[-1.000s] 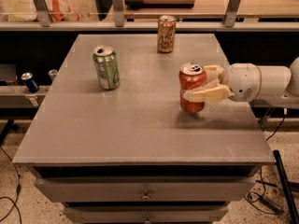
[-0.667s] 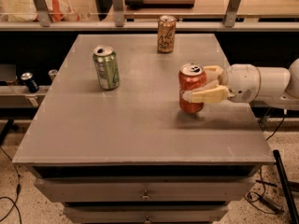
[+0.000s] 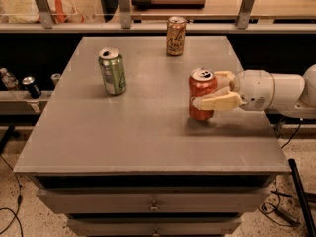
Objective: Place coke can upright
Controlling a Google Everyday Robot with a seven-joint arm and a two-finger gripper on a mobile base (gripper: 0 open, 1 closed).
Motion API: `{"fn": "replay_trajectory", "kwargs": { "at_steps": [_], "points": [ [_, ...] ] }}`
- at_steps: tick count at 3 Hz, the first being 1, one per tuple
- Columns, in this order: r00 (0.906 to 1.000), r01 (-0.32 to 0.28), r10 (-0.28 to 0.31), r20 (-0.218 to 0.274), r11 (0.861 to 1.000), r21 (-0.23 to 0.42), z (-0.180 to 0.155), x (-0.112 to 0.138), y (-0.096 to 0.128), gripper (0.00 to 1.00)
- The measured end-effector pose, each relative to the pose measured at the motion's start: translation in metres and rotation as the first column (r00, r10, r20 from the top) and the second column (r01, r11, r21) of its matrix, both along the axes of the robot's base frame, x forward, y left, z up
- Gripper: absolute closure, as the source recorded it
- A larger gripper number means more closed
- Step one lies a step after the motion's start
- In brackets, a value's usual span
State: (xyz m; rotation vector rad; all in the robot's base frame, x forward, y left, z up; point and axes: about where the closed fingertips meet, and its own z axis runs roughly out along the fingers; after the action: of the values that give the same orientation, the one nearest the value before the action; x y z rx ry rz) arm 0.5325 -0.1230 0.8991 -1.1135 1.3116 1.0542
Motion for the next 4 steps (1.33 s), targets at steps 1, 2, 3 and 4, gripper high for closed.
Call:
{"fn": "replay_trajectory", "kwargs": {
  "at_steps": [1,2,3,4],
  "points": [
    [0.9998,0.019,-0.019,-0.002,1.000,0.009,-0.0026,0.0017,-0.0003,0.86],
    [0.9993,0.036,-0.036,-0.004,0.999,0.018,-0.0067,0.0034,-0.0004,0.62],
    [0.9991,0.043,-0.043,-0.008,0.999,0.023,-0.0101,0.0039,-0.0002,0.40],
    [0.9990,0.044,-0.044,-0.010,0.999,0.025,-0.0123,0.0040,0.0002,0.16]
  ]
}}
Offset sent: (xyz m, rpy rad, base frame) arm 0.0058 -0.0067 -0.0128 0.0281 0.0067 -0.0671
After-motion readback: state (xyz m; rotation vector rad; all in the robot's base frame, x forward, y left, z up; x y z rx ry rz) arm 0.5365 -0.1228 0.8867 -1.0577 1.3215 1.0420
